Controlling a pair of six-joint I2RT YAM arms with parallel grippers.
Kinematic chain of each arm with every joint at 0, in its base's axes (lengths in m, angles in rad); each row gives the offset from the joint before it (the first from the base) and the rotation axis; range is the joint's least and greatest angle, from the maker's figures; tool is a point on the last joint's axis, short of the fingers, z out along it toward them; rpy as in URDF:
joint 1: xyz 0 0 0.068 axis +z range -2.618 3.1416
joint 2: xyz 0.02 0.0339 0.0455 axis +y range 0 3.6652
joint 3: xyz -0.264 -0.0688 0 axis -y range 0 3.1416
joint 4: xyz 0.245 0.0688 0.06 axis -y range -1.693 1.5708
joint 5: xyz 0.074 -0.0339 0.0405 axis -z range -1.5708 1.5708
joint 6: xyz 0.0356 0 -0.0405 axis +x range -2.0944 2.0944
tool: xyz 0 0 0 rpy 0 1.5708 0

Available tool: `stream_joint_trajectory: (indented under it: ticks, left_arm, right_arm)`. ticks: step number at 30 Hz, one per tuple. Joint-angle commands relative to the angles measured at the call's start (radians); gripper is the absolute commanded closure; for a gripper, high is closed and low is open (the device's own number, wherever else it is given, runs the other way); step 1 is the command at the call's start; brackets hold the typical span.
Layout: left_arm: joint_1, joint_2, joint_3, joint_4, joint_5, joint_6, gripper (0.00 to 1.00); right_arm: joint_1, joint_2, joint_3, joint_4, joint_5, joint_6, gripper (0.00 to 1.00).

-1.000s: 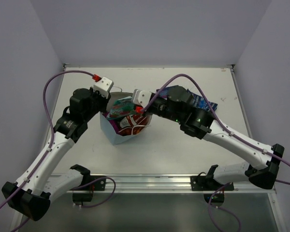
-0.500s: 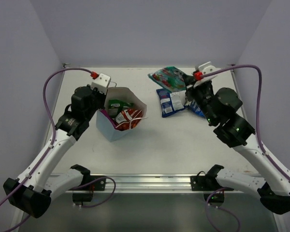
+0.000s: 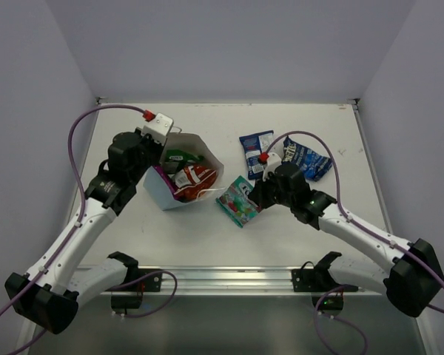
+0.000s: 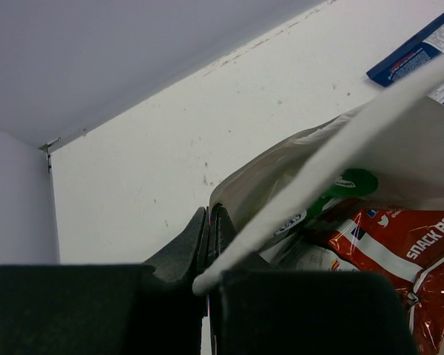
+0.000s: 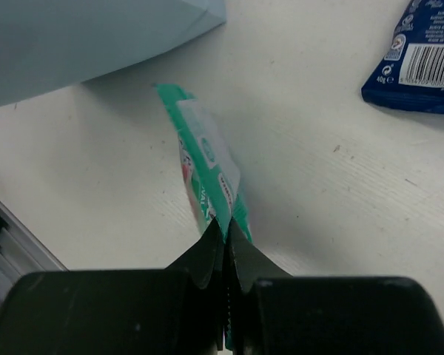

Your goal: Take the snacks out of the paper bag

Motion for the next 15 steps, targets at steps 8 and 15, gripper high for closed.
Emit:
stream_joint_trajectory:
  ticks: [8, 15]
  left_arm:
    - [-0.002, -0.093, 0.0, 0.119, 0.116, 0.076, 1.0]
    - [-0.002, -0.105, -0.017, 0.118, 0.168, 0.079, 1.0]
  right_arm:
    - [-0.169, 0.129, 0.153, -0.014, -0.057, 0.026, 0.48]
    - [0.029, 0.043, 0.48, -0.171, 0.046, -0.387, 0.29]
